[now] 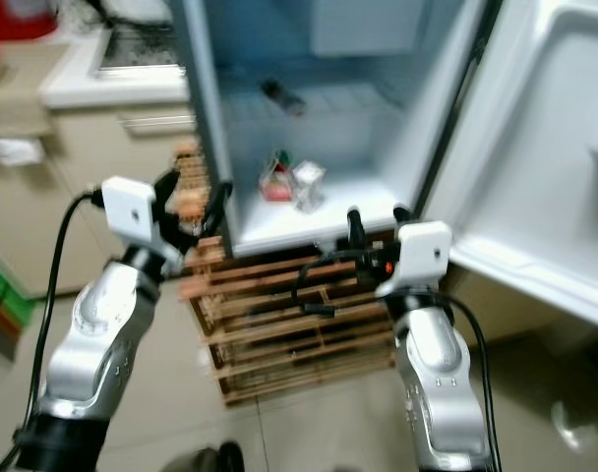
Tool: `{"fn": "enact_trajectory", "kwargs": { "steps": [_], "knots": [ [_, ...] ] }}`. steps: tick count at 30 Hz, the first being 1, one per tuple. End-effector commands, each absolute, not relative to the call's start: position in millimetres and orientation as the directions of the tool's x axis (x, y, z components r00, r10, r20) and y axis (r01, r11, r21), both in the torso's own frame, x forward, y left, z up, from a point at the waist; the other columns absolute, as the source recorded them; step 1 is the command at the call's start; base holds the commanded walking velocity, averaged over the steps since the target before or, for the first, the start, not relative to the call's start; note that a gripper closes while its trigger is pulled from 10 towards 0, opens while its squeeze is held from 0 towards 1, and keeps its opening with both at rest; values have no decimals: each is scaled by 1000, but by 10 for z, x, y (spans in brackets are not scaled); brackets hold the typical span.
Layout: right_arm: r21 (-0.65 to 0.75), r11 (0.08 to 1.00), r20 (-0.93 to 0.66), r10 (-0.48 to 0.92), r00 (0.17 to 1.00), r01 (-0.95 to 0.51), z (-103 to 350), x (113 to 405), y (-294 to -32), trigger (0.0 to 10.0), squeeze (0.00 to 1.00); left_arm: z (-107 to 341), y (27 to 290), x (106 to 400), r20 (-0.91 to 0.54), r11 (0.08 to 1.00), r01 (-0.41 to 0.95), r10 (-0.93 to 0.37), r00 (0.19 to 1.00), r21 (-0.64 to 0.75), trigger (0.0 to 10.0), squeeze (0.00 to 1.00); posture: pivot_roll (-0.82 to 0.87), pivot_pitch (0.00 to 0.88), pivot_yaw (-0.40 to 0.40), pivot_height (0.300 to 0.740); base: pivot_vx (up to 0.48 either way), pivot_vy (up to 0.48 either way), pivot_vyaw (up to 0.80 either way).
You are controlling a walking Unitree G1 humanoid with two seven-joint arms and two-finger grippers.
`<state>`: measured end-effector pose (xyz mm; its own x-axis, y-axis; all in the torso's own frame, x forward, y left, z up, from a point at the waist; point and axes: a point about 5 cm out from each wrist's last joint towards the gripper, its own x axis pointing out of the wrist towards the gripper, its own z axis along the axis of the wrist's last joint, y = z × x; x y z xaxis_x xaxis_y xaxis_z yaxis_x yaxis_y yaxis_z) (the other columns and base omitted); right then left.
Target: Restocking fridge
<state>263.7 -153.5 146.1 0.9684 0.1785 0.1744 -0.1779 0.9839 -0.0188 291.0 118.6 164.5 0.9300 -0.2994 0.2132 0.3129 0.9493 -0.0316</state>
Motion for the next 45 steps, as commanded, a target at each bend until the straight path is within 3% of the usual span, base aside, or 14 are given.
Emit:
{"fn": "enact_trajectory", "kwargs": {
  "steps": [1,21,29,45],
  "knots": [
    [-21,985,178,174,969,-173,1454,2634,-1549,10000,0,1658,1182,2942,202,950,312,-301,932,-23,10000,0,-112,0,33,740,0,-480,0],
    [-42,981,144,193,971,-189,1352,2593,-1586,10000,0,1648,1105,2951,224,934,354,-337,915,-42,10000,0,-136,0,29,740,0,-88,0],
    [-38,980,141,201,969,-197,1333,2624,-1568,10000,0,1678,1087,2949,240,928,371,-352,905,-40,10000,0,-130,0,31,740,0,-480,0],
    [14,982,138,184,973,-187,1334,2693,-1575,10000,0,1627,1102,3062,189,948,312,-295,937,-65,10000,0,-137,0,29,740,0,-138,0]
  ]
}}
